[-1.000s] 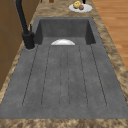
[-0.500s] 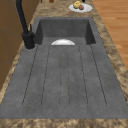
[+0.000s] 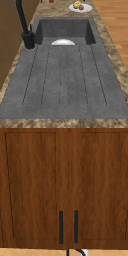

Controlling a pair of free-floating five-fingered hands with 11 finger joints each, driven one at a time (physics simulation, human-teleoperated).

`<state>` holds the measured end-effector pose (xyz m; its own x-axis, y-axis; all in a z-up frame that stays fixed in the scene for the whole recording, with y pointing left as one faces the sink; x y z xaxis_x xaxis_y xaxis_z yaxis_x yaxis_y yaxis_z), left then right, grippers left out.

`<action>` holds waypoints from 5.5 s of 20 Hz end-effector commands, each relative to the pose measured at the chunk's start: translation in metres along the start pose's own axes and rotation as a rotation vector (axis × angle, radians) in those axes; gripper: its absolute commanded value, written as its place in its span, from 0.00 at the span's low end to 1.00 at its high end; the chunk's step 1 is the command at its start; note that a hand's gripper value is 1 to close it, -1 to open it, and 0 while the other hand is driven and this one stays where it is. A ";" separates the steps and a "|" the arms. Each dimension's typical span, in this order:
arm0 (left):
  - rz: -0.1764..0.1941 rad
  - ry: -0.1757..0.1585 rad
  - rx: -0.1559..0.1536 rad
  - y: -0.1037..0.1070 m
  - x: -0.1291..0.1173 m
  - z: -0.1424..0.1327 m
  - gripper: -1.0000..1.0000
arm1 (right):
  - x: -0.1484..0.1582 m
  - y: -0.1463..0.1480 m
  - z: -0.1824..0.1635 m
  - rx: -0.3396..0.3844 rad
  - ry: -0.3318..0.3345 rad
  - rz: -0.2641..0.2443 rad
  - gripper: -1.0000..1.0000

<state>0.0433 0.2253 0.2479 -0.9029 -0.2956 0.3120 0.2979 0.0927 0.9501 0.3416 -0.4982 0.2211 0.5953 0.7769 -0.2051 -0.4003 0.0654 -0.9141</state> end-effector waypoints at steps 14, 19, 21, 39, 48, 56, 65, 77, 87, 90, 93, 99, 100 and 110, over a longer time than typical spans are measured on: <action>0.000 0.000 0.000 0.000 0.000 0.000 0.50 | -0.066 0.044 -0.075 0.139 -0.072 -0.009 0.00; 0.000 0.000 0.000 0.000 0.000 0.000 0.50 | -0.078 0.063 -0.094 0.137 -0.115 -0.010 0.00; 0.000 0.000 0.000 0.000 0.000 0.000 0.50 | -0.078 0.069 -0.101 0.129 -0.140 0.003 0.00; 0.000 0.000 0.000 0.000 0.000 0.000 0.50 | -0.083 0.074 -0.168 0.341 -0.244 0.228 0.00; 0.000 0.000 0.000 0.000 0.000 0.000 0.50 | -0.109 0.053 -0.146 0.297 -0.243 0.219 0.00; 0.000 0.000 0.000 0.000 0.000 0.000 0.50 | -0.115 0.060 -0.142 0.192 -0.291 0.084 0.00; 0.000 0.000 0.000 0.000 0.000 0.000 0.50 | -0.130 0.039 -0.119 0.180 -0.380 0.015 0.00; 0.000 0.000 0.000 0.000 0.000 0.000 0.50 | -0.139 0.067 -0.120 0.196 -0.549 0.101 0.00; 0.000 0.000 0.000 0.000 0.000 0.000 0.50 | -0.123 0.064 -0.154 0.271 -0.638 0.095 0.00; 0.000 0.000 0.000 0.000 0.000 0.000 0.50 | -0.115 0.062 -0.167 0.295 -0.653 0.100 0.00; 0.000 0.000 0.000 0.000 0.000 0.000 0.50 | -0.112 0.061 -0.180 0.301 -0.674 0.099 0.00; 0.000 0.000 0.000 0.000 0.000 0.000 0.50 | -0.124 0.068 -0.198 0.360 -0.715 0.055 0.00; 0.000 0.000 0.000 0.000 0.000 0.000 0.50 | -0.126 0.069 -0.199 0.387 -0.723 0.042 0.00; 0.000 0.000 0.000 0.000 0.000 0.000 0.50 | -0.127 0.071 -0.197 0.460 -0.739 0.010 0.00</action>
<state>0.0433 0.2253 0.2479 -0.9029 -0.2956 0.3120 0.2979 0.0927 0.9501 0.3748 -0.7155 0.1164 0.0589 0.9740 0.2186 -0.7364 0.1903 -0.6493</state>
